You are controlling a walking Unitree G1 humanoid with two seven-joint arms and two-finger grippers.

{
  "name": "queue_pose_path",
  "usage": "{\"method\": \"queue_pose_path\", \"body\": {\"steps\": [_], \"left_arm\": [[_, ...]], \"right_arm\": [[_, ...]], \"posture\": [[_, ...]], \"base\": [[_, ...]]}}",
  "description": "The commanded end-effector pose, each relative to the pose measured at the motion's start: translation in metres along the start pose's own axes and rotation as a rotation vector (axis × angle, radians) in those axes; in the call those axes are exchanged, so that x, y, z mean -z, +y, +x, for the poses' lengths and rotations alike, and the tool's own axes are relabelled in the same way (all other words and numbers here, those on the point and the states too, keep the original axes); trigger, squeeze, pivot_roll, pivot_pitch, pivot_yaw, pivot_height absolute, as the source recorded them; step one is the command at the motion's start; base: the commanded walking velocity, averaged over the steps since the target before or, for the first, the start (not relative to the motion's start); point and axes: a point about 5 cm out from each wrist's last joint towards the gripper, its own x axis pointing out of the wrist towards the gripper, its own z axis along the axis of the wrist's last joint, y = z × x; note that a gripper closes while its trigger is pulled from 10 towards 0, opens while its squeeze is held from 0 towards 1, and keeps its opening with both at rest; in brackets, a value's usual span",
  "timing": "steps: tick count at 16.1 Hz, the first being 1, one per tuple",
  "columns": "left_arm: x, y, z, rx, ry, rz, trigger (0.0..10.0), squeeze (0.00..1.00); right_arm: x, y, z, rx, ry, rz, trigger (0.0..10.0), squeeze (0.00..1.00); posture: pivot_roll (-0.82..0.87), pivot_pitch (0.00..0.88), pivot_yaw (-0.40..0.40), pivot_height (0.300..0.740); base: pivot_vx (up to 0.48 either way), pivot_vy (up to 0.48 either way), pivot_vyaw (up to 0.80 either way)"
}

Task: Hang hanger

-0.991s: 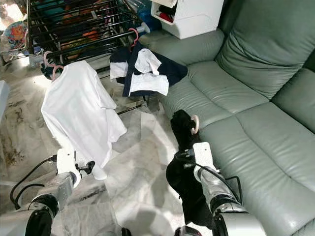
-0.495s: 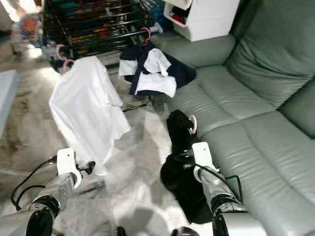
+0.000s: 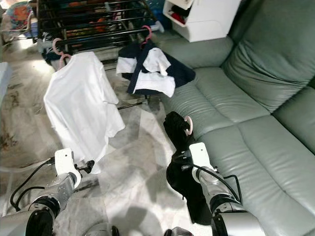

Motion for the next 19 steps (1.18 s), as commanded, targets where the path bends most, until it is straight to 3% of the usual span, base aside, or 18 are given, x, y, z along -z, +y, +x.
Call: {"method": "queue_pose_path", "body": {"steps": [1,5,13,19], "left_arm": [[-0.0014,0.001,-0.0002,0.011,-0.014,0.014,10.0,0.0],[-0.0013,0.0013,-0.0003,0.018,-0.014,0.022,10.0,0.0],[-0.0018,0.0014,-0.0003,0.02,-0.016,0.023,10.0,0.0],[-0.0016,0.0039,-0.0005,0.008,-0.012,0.009,10.0,0.0]], "right_arm": [[-0.0074,-0.002,0.001,0.008,-0.026,-0.001,10.0,0.0],[-0.0072,-0.0012,0.0008,0.003,-0.034,0.008,10.0,0.0],[-0.0072,-0.0021,0.0007,0.003,-0.036,0.03,10.0,0.0],[-0.0075,-0.0001,0.0009,-0.002,-0.04,0.031,10.0,0.0]], "posture": [[-0.07,0.0,-0.02,0.74],[-0.08,0.0,-0.004,0.74],[-0.08,0.0,0.011,0.74],[-0.08,0.0,0.015,0.74]], "base": [[0.0,0.0,0.0],[0.199,0.0,0.35],[0.287,0.0,0.0],[0.239,0.389,0.43]]}}
